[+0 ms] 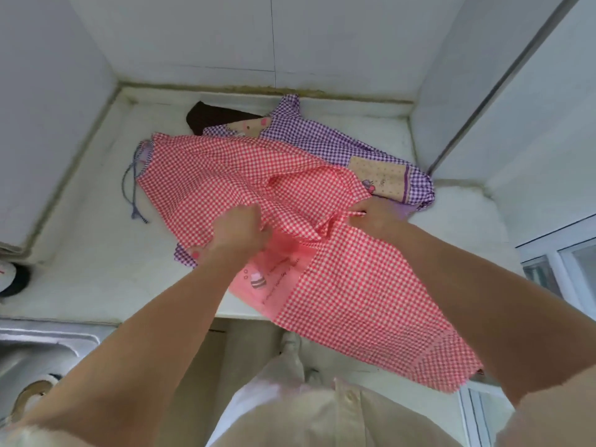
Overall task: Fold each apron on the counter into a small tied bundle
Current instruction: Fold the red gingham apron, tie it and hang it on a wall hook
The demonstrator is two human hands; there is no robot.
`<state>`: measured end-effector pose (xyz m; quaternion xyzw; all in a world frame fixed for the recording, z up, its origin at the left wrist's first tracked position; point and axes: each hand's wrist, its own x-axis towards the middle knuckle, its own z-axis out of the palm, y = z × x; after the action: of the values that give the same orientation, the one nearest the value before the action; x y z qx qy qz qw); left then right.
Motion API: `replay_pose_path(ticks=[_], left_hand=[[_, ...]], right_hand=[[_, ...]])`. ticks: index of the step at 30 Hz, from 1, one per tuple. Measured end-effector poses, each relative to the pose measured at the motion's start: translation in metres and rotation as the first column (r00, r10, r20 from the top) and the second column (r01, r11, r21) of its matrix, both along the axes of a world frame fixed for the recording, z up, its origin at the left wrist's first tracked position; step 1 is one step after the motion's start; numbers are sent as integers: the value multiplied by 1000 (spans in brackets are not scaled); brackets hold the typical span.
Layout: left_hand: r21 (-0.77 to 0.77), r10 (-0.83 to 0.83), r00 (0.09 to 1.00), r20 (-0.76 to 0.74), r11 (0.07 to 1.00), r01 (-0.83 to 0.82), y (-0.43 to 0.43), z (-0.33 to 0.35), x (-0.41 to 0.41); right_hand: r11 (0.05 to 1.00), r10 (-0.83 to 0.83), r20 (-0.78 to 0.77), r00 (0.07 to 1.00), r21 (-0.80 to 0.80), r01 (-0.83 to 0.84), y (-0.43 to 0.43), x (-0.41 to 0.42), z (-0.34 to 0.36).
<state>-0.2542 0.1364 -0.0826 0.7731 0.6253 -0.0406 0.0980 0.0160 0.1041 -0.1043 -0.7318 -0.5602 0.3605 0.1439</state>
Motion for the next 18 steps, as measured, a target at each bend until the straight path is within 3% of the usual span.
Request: replay_pose_path(ticks=[2,4,8,11,14,18], left_hand=[[26,-295,911,289,953,300,17,3,26],[-100,-445,817,366,854,510,29,1,54],[-329,-467,850,244,784,526,40,-18,92],[-265,-552,814,184,769,581,55,-27,109],[-212,-553,798,239,772,599,68,-34,118],[-207,-504,828,243,808,552,82,-43,126]], right_hand=[[1000,21,-14,1000,-1,-21,5,-1,-8],[1000,10,-22,1000,-4,-11,10,1,-12],[995,18,28,999,-101,-15,6,8,-11],[992,21,12,1000,-122,-19,-9,24,-13],[953,107,64,992,-293,-84,-28,45,-17],[849,123,195,973,-529,-1,-53,72,-21]])
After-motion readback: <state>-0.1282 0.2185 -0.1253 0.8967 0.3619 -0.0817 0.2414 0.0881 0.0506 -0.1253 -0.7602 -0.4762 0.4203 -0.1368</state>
